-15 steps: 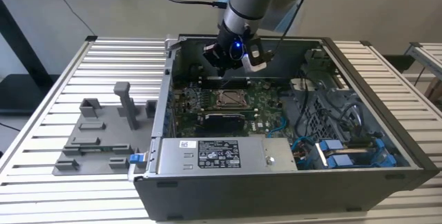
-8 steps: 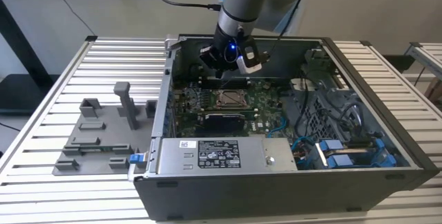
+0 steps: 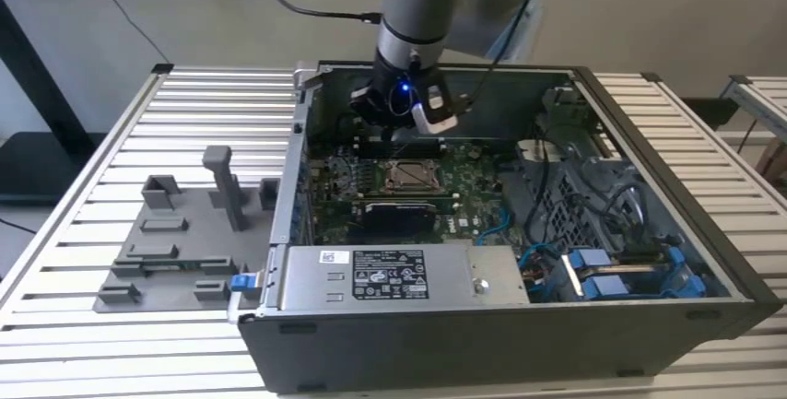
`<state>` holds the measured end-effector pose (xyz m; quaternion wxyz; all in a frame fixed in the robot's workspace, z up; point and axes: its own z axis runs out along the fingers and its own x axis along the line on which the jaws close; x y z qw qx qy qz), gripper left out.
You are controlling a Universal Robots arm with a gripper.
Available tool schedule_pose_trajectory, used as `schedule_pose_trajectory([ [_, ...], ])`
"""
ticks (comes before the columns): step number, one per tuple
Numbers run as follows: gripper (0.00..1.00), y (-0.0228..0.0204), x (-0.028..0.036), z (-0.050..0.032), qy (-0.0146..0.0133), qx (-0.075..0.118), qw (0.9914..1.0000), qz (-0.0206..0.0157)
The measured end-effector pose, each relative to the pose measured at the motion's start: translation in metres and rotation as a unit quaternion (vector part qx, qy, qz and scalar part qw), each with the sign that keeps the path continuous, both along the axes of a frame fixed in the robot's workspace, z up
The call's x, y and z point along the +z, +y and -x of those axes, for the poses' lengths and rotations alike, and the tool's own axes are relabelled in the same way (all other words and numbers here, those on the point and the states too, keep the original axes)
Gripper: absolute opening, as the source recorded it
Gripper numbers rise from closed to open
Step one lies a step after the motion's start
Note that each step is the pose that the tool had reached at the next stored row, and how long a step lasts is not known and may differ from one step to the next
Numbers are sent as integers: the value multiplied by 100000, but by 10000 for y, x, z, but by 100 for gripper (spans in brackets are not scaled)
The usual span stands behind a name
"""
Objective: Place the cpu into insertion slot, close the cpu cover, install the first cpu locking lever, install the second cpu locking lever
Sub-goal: 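Install the first cpu locking lever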
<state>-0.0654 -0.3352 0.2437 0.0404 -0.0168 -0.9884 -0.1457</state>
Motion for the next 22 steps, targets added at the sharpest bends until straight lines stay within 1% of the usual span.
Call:
schedule_pose_trajectory([
  [1,11,0,-3,12,-330,-56,99999,-94],
  [3,11,0,-9,37,-904,-177,99995,-311],
  [6,11,0,-19,81,-1640,-301,99982,-854],
  [8,11,1,-29,107,-2052,-354,99972,-1153],
  [10,11,1,-44,115,-2332,-444,99962,-1396],
  [13,11,1,-67,116,-2524,-583,99950,-1833],
  [17,11,0,-69,116,-2517,-591,99949,-1850],
  [22,11,1,-107,116,-2523,-591,99949,-1871],
])
